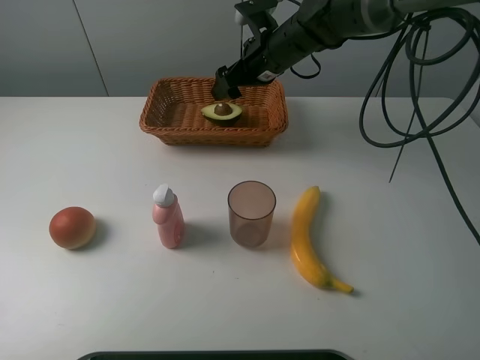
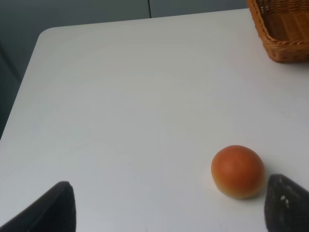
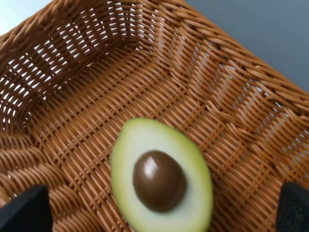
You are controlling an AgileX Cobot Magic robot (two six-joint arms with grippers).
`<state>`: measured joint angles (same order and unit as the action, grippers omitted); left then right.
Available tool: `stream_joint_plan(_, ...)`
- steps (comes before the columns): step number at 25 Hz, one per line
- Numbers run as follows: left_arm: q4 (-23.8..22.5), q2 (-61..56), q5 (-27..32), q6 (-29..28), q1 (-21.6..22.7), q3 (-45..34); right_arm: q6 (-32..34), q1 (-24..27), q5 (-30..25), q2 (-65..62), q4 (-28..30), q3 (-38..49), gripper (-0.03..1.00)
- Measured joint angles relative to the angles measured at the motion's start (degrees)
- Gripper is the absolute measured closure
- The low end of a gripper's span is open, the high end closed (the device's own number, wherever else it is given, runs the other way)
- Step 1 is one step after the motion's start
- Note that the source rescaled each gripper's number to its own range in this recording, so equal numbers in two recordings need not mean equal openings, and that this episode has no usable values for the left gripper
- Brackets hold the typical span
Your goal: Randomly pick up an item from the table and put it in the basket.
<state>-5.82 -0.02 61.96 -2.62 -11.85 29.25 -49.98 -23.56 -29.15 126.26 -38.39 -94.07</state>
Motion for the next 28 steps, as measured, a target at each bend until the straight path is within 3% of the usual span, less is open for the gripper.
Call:
stream_joint_plan(7, 0.0, 0.0, 0.0, 0.0, 0.0, 0.0, 7.2, 0.2, -7.4, -7.9, 9.6, 0.0, -0.02)
stream_joint_plan(14, 0.0, 0.0, 0.0, 0.0, 0.0, 0.0, 21.4, 3.2, -26.3, -24.5, 33.6, 0.0, -0.02)
stream_joint_plan(18, 0.0, 0.0, 0.0, 0.0, 0.0, 0.0, 29.8, 6.3, -38.2, -34.5, 40.6, 0.0, -0.02)
stream_joint_plan(22, 0.0, 0.0, 0.0, 0.0, 0.0, 0.0, 37.9, 8.4, -39.9, -46.3, 45.1, 2.3, -0.03)
stream_joint_plan(28, 0.0, 0.0, 0.0, 0.1, 0.0, 0.0, 47.3, 8.6, -40.3, -67.1, 51.7, 12.5, -0.03)
